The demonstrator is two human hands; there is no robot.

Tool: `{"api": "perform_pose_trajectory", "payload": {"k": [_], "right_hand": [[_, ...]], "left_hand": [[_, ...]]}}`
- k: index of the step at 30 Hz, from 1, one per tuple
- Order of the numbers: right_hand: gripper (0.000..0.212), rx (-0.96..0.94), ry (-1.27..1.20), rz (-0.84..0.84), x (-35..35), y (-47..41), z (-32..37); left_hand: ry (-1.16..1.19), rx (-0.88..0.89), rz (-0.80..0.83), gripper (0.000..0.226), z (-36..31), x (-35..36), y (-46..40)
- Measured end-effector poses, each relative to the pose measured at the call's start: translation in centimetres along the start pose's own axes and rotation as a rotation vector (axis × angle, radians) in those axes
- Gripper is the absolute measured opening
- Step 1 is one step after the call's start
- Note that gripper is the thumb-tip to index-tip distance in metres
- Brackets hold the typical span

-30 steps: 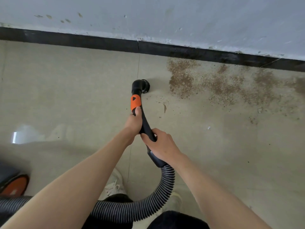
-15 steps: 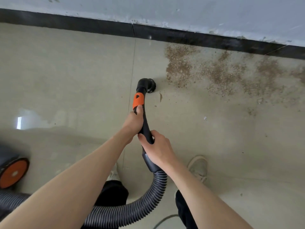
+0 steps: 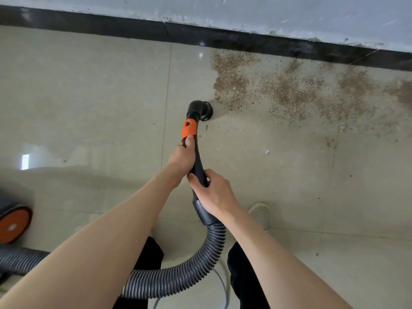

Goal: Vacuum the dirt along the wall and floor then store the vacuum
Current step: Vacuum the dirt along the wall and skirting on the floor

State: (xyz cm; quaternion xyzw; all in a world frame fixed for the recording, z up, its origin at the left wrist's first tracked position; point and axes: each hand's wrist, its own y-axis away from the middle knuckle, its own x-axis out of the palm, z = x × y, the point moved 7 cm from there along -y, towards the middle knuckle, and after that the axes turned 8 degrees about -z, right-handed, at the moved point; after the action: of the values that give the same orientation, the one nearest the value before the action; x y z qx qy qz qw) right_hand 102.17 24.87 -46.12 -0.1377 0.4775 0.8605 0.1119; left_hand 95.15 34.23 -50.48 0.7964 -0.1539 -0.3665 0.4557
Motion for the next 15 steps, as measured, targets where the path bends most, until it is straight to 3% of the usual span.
{"api": "perform_pose_trajectory", "payload": {"k": [6,15], "right_hand": [[0.032,0.003,0.008,0.073,3.8,2.4,0.2],[0.026,0.083,-0.060,-0.062,1.1,3.4,-2.9]], "left_hand": [[0.040,-0.054,-0.035,0.048,4.2,-2.8,0.3],[-0.081,0.028,0.057,0.054,2.3,1.3,2.6]]}}
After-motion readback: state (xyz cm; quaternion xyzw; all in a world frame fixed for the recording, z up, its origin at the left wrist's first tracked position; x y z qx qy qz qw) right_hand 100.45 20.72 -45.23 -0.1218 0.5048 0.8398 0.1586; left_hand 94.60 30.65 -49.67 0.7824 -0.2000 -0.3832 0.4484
